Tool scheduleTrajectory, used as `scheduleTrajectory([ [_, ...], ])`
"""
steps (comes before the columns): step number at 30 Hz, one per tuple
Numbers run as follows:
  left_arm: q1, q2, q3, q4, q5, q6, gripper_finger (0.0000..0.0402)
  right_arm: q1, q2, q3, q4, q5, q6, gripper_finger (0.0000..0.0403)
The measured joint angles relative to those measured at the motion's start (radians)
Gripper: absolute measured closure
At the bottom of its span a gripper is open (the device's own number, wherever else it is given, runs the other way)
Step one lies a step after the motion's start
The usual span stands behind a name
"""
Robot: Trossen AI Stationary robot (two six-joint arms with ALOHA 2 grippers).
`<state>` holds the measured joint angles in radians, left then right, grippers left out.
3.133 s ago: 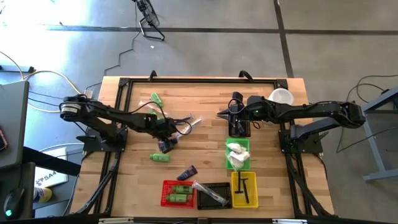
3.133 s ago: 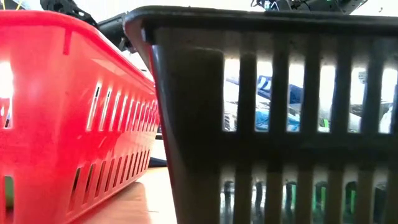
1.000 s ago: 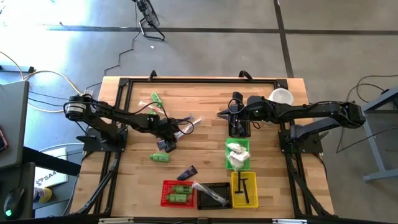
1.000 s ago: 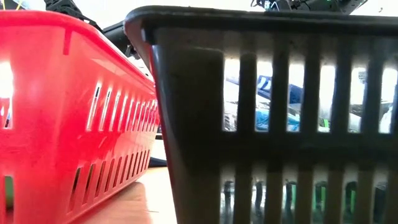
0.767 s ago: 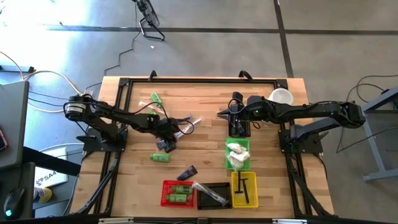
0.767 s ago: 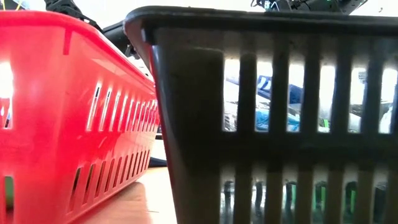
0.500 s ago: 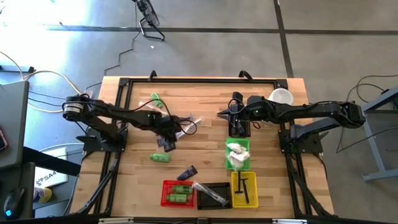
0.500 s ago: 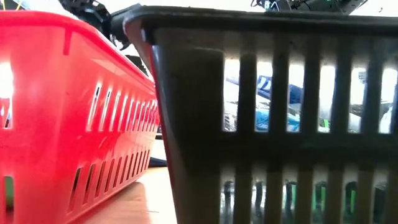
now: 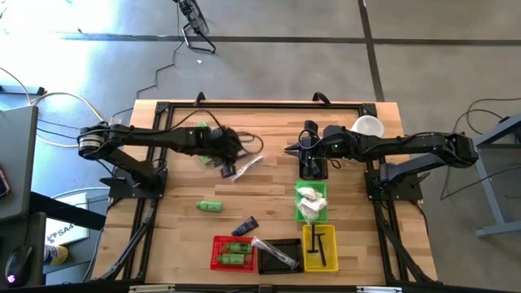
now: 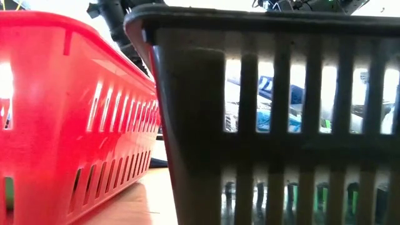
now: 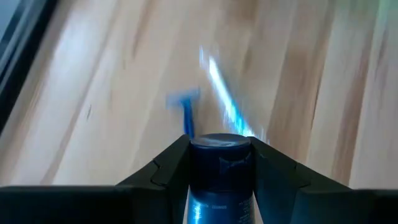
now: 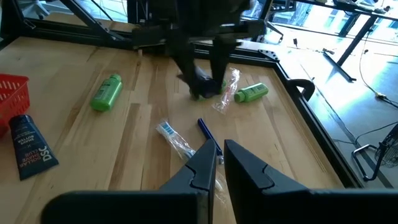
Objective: Pick & Place Travel size toiletries
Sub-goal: Put the top blue shaving cream into the top black bin
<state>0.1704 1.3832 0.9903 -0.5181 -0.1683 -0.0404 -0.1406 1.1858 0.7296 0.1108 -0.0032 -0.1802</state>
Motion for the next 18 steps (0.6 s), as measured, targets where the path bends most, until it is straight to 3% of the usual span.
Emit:
scheduleTrajectory([
  [6, 0.059, -0.022, -0.097, 0.507, 0.104, 0.068, 0.0265, 0.000, 0.000, 0.000, 0.005, 0.000, -0.004, 0.0378],
  [10, 0.127, -0.024, -0.100, 0.609, 0.149, 0.078, 0.0265, 0.000, 0.000, 0.000, 0.005, 0.000, -0.003, 0.0378],
  [18, 0.265, -0.034, -0.101, 0.849, 0.312, -0.064, 0.0265, -0.002, 0.036, 0.000, 0.013, 0.002, -0.008, 0.0378],
])
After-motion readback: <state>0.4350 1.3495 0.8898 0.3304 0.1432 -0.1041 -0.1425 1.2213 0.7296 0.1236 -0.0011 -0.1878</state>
